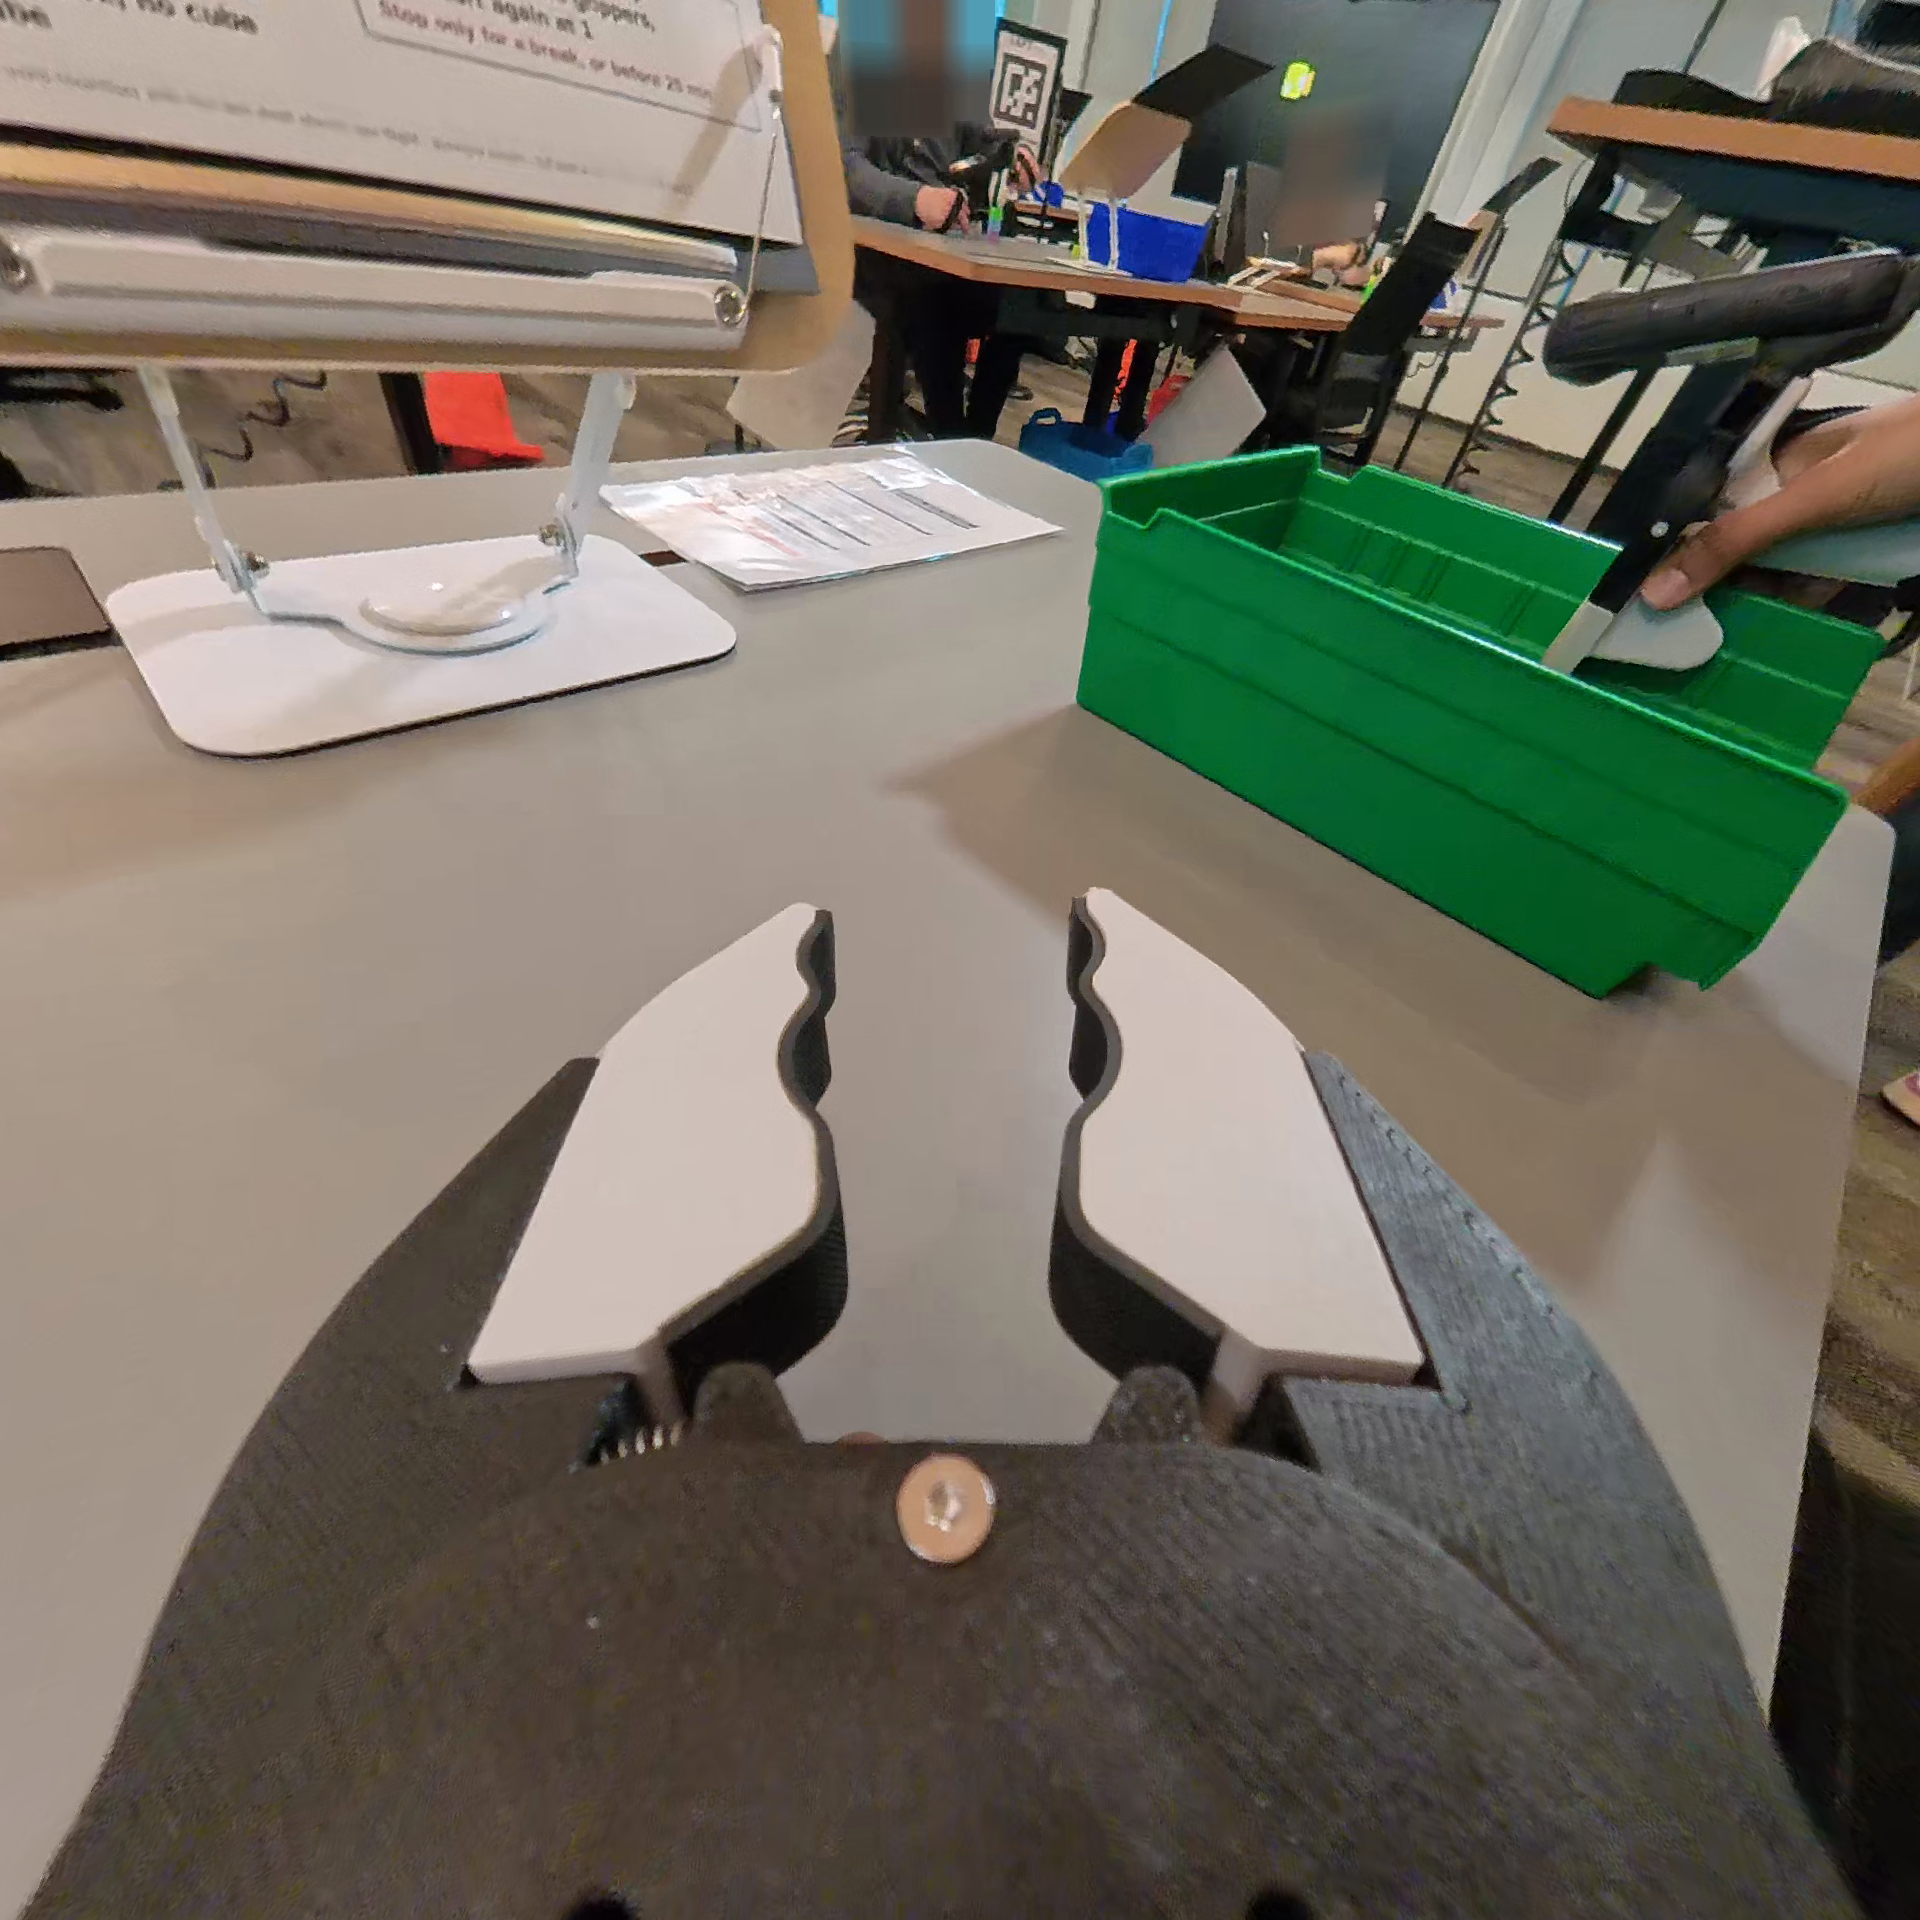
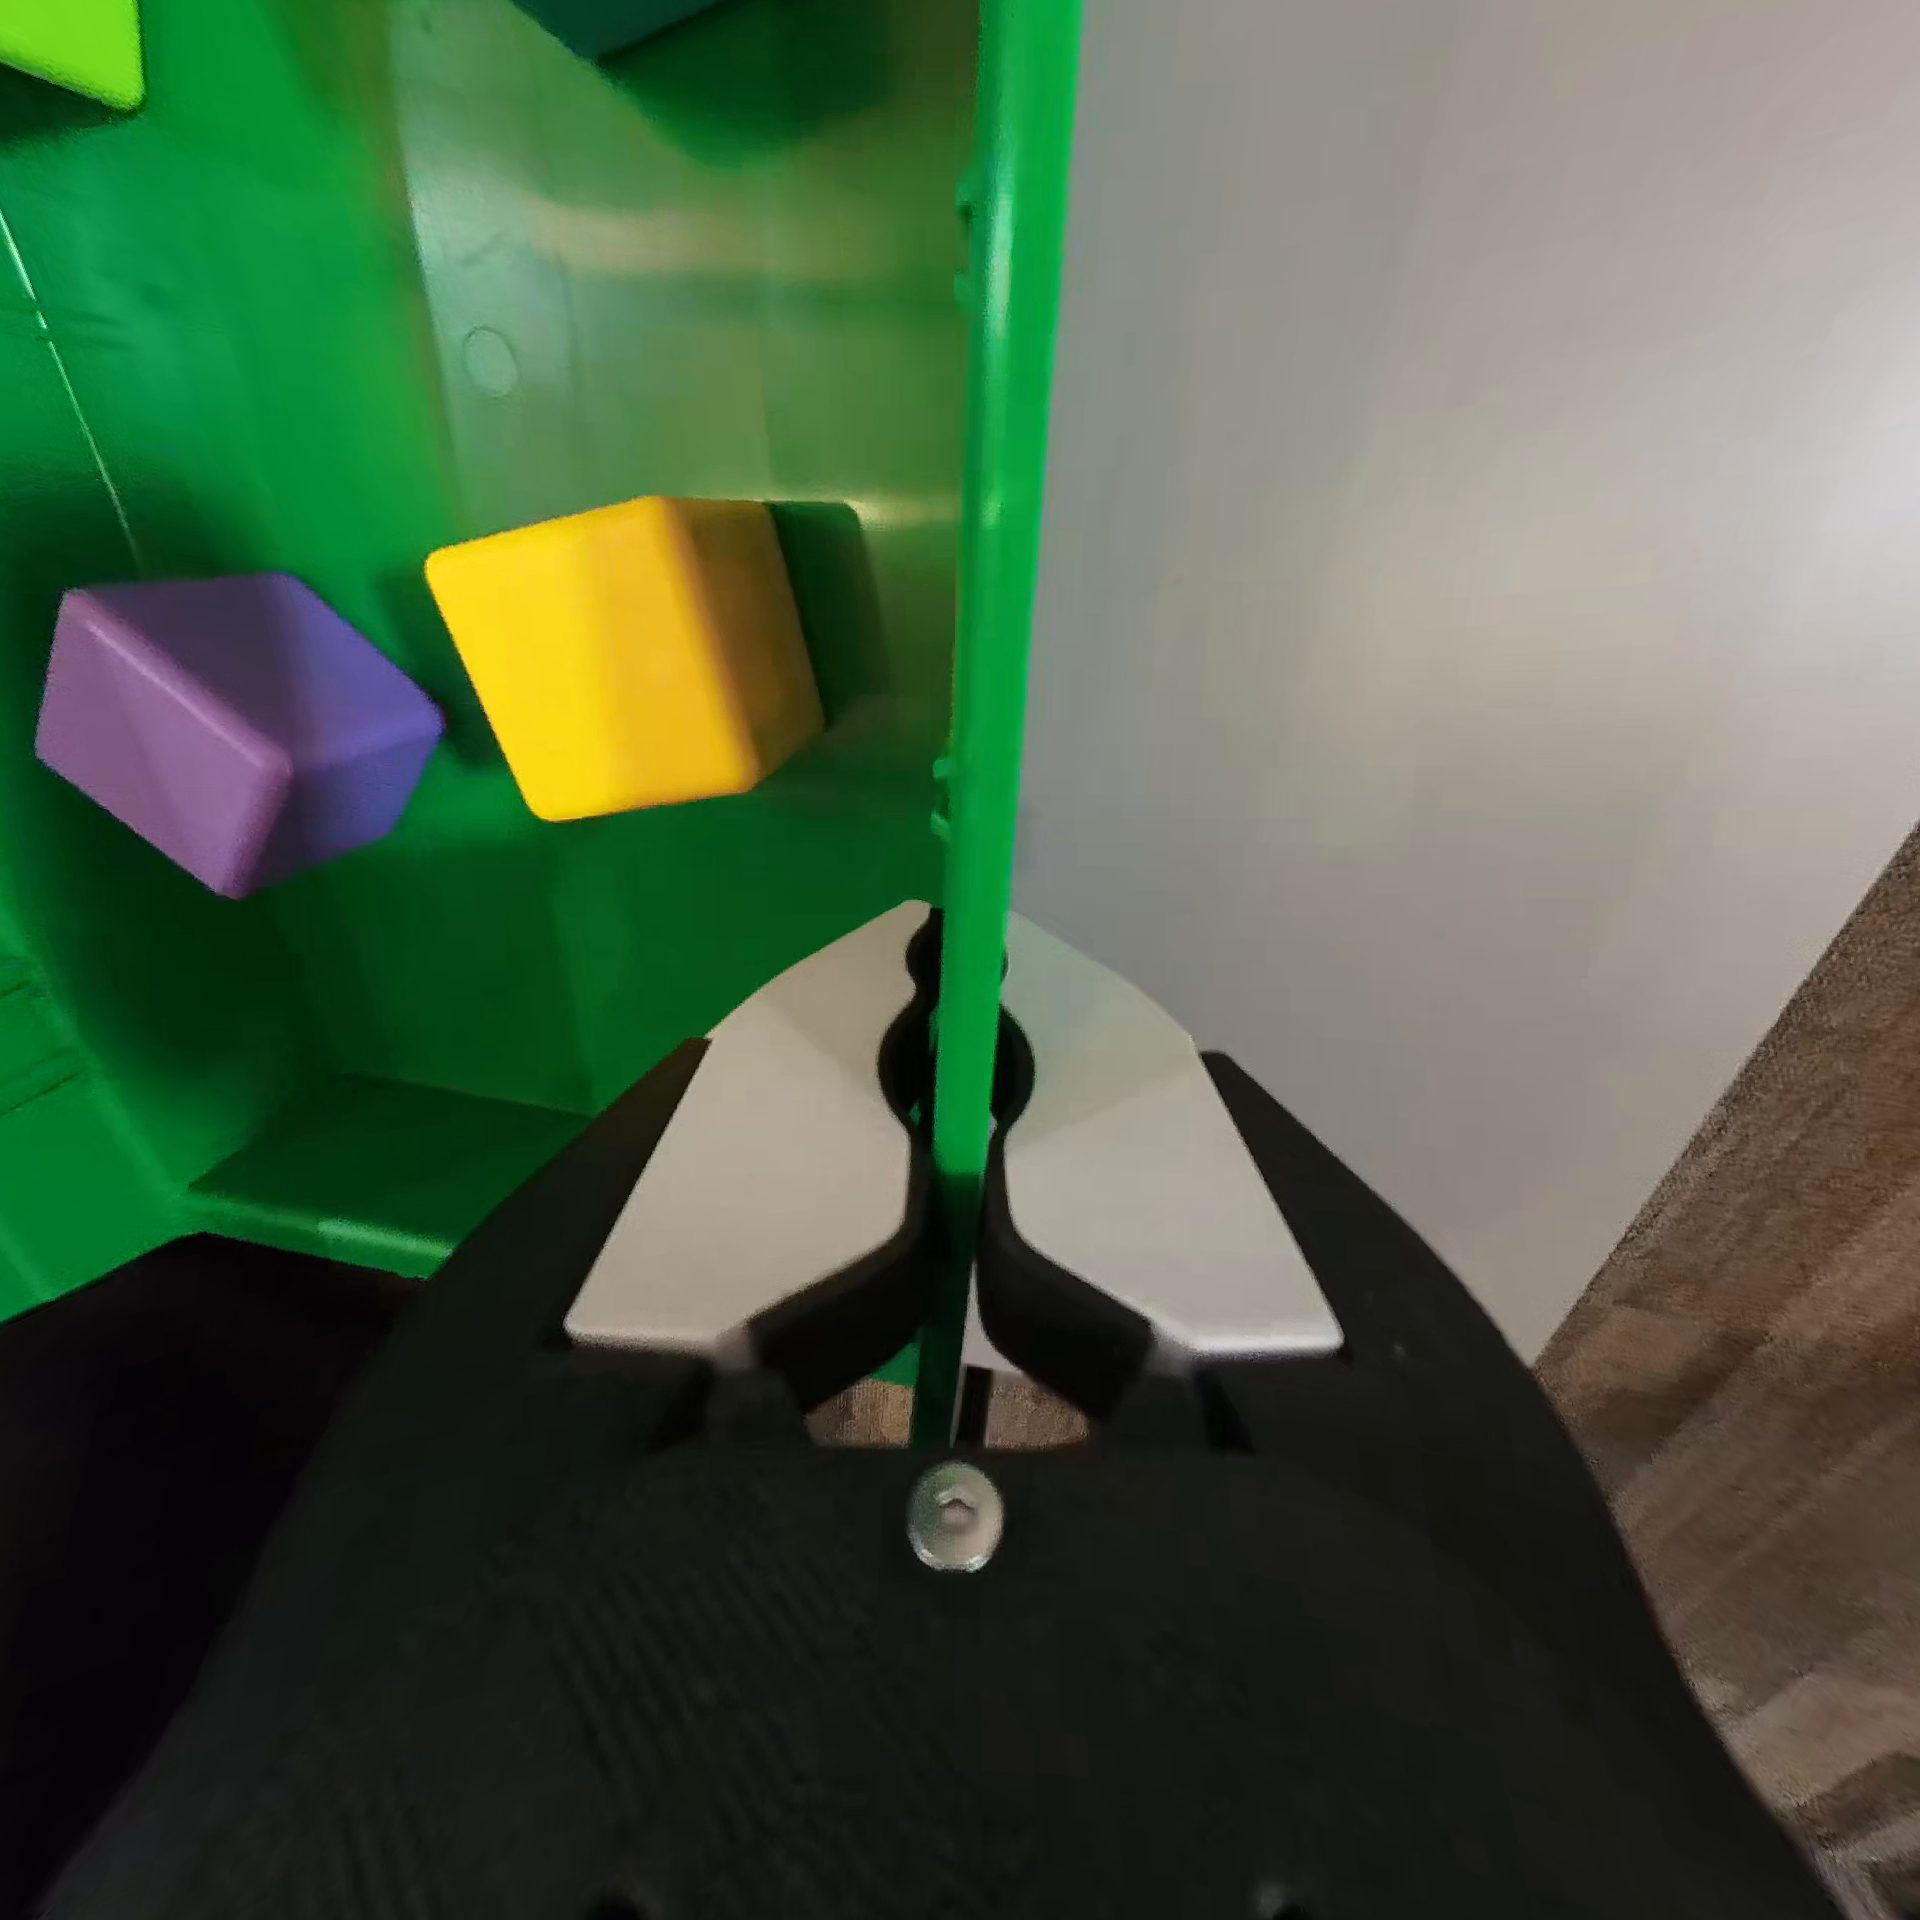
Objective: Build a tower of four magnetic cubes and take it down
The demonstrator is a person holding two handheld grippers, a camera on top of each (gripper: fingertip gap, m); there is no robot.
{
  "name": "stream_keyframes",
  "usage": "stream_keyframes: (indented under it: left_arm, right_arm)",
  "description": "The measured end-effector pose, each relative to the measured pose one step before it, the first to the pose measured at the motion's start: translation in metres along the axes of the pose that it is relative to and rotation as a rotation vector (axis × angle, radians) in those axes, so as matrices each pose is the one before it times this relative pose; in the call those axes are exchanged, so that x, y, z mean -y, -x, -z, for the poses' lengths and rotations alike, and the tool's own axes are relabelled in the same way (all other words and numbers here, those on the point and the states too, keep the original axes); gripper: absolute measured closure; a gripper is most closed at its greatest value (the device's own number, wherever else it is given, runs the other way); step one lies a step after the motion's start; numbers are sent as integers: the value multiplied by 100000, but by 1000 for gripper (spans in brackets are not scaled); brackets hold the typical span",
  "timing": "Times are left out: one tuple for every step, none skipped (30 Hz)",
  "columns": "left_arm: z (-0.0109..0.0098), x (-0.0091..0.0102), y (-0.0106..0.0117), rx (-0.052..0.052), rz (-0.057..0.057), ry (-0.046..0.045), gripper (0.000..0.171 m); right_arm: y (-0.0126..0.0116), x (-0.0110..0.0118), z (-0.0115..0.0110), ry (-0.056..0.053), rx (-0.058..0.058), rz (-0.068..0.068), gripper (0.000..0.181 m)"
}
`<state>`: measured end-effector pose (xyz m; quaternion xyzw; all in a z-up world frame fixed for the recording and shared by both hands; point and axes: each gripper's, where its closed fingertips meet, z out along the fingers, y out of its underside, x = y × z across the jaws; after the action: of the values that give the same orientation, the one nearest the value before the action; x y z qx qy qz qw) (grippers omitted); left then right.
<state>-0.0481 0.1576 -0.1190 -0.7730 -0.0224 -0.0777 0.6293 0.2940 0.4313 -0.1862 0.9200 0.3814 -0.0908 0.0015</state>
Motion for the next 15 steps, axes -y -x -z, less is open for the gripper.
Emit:
stream_keyframes:
  left_arm:
    - [37, 170, -330, -329, -1413, -257, 128]
    - [51, 203, -315, -169, -1827, -121, 128]
    - [92, 236, -175, 638, -2235, 140, 127]
    - [151, 261, 117, 2383, -2324, 699, 126]
    - [256, 280, 515, 4317, -2108, 1541, 125]
    - [445, 450, 966, 6109, -499, 1693, 118]
    - [665, 839, 1115, 4968, 1257, 160, 115]
    - [849, 1026, 1370, 4757, 2548, -683, 113]
    - [966, 1152, 1446, 3453, 2510, -1002, 110]
    - [1019, 1093, 1654, 3764, 2052, -560, 107]
    - [1015, 969, 1717, 3267, 958, 293, 100]
    - [1000, 817, 1692, 2498, 136, 1233, 93]
    - [1085, 490, 1906, 3885, 565, 2966, 85]
    - [1194, 225, 2099, 5399, 487, 4055, 80]
    - [1250, 291, 2179, 6406, 198, 1574, 76]
  right_arm:
    - [204, -64, 127, 180, -413, -219, 177]
    - [232, -55, 151, 118, -283, -126, 177]
    - [275, -37, 137, 241, -11, -191, 177]
    - [308, -54, 97, 450, 72, -215, 177]
    - [358, -49, 58, 437, 167, -134, 177]
    - [438, -28, 10, 361, 362, 17, 177]
    - [528, -42, -53, 390, 519, 181, 177]
    - [627, -6, -96, 326, 682, 218, 177]
    - [717, 46, -123, 265, 737, 396, 177]
    - [843, 94, -136, 356, 675, 892, 177]
    - [923, 177, -144, 287, 517, 1356, 177]
    - [1003, 246, -143, -43, 93, 1621, 177]
    - [1082, 336, -152, -494, -712, 2300, 177]
    - [1207, 393, -163, -634, -1004, 2838, 177]
    - [1372, 406, -162, -329, -524, 2998, 177]
